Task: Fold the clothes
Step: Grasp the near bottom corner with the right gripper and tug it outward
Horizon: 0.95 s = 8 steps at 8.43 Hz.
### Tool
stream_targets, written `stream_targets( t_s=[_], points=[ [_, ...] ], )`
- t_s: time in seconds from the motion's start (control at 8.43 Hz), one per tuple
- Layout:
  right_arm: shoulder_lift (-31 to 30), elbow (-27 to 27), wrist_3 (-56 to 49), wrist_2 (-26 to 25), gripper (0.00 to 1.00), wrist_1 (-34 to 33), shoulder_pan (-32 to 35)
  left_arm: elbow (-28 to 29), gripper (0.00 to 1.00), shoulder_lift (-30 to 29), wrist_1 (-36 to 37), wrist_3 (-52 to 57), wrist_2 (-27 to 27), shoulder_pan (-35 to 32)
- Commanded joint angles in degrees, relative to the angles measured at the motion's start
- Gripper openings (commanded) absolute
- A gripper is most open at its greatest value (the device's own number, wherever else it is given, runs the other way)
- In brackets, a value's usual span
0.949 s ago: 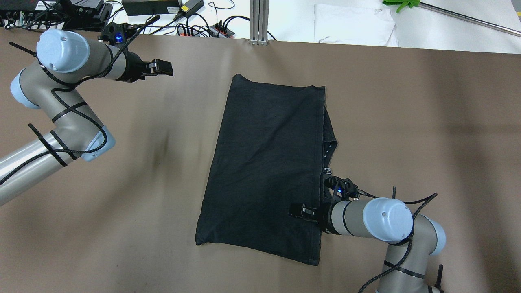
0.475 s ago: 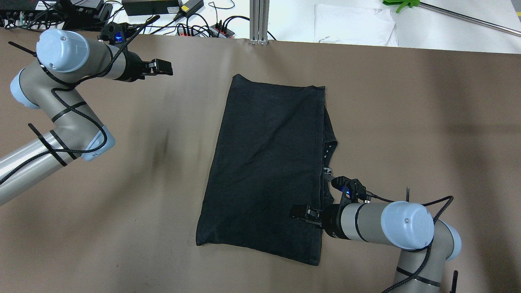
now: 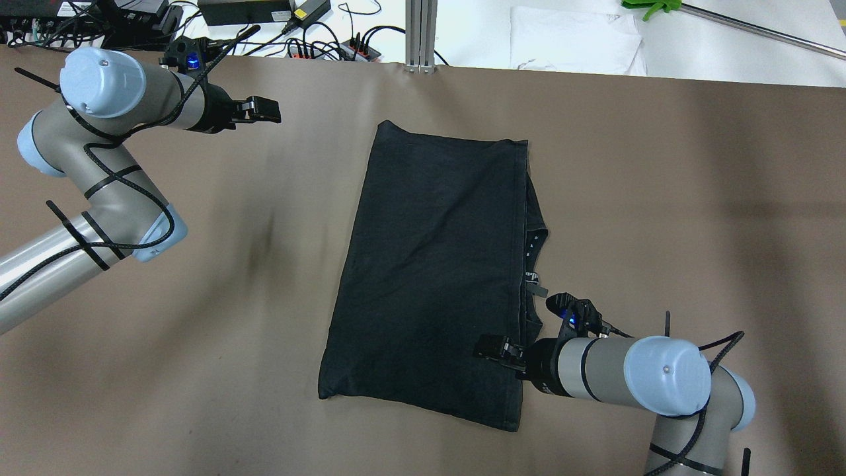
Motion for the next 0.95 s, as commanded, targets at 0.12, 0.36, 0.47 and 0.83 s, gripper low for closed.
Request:
stream_targets(
  t_s=[0.12,0.36,0.47,0.83],
  points=[
    [-1.99,-0.29,0.49,-3.34,0.95,-0.18,-3.19,-0.13,1.0,0.14,-0.04,-0.01,0.76,0.09],
    [-1.03,-1.61,0.49,-4.47,0.95,-0.44,-5.21,-0.21,1.0,0.31,-0.04,0.08,1.11,0.0],
    [-0.76,-2.22,0.49,-4.57,0.95,-0.45,-5.39,-0.21,1.0,0.31,-0.04,0.08,1.2,0.09],
    [4.57,-6.17,0.58,-5.18,0.93,-0.97,-5.83,-0.04,1.0,0.31,-0.04,0.25,1.47,0.09]
  ],
)
